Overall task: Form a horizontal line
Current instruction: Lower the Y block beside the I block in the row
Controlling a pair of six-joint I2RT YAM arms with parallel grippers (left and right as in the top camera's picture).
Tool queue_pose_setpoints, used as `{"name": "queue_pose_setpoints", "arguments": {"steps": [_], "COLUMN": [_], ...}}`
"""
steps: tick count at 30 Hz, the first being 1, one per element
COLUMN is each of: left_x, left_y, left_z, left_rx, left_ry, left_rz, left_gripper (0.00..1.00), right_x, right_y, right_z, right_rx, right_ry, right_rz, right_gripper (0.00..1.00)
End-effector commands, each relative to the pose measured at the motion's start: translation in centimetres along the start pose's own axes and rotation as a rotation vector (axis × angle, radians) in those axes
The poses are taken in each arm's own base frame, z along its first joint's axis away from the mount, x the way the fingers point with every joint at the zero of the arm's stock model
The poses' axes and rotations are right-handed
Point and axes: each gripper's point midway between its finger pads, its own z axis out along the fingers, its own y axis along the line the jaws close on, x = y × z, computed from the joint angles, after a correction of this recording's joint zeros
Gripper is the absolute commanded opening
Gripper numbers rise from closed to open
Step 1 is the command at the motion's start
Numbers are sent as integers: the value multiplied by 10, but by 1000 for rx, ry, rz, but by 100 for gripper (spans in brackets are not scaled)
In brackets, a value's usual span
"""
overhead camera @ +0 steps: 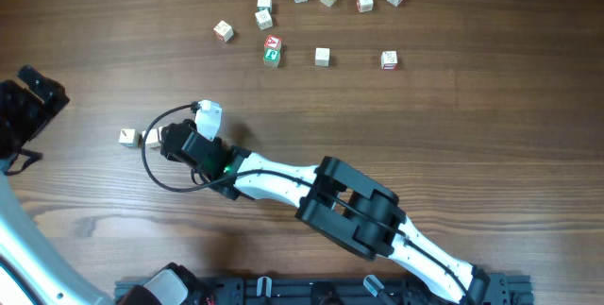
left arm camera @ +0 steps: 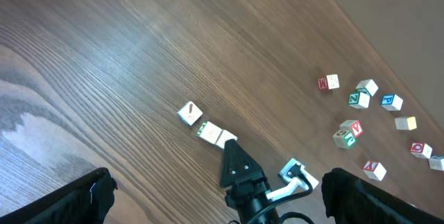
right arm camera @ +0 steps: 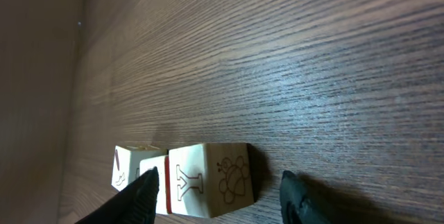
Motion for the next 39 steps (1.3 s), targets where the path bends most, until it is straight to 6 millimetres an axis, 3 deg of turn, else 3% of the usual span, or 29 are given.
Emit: {"name": "queue_pose_setpoints", "arguments": {"steps": [1,5,6,9,13,15,18,22,28,31,34,36,39], "left_x": [-4,-4,-4,-4,-4,-4,-4,-4,-4,-4,-4,-4,-4], "left_y": [-3,-3,-3,-3,-3,-3,-3,-3,-3,-3,-3,-3,-3], "left_z": [-5,-5,-5,-5,-5,-5,-5,-5,-5,-5,-5,-5,-5], "left_rx": [16,16,16,16,16,16,16,16,16,16,16,16,16], "left_ry": [-14,-14,-14,-14,-14,-14,-14,-14,-14,-14,-14,-14,-14], "left_rz": [-4,-5,-4,-5,-5,-5,-4,-4,-5,-4,-5,-4,-4], "left_gripper": [100,100,100,100,100,100,100,100,100,100,100,100,100], "right_x": [6,5,5,-6,-48,-81,-122,-184,-275,-312,-330,-331,-328], "right_y": [2,2,2,7,41,61,68,32,-64,-96,-125,-153,-179], "right_z": [5,5,5,1,-24,-44,-66,-89,-109,-121,-125,-121,-112], "right_rx": [-9,-9,-9,-14,-67,-94,-71,74,323,389,448,504,547], "right_ry": [10,10,10,0,-62,-115,-174,-196,-239,-272,-267,-234,-201], "right_rz": [1,0,1,-6,-96,-167,-267,-358,-339,-348,-364,-363,-359], "right_gripper": [68,88,97,100,99,100,100,100,99,99,96,97,96]}}
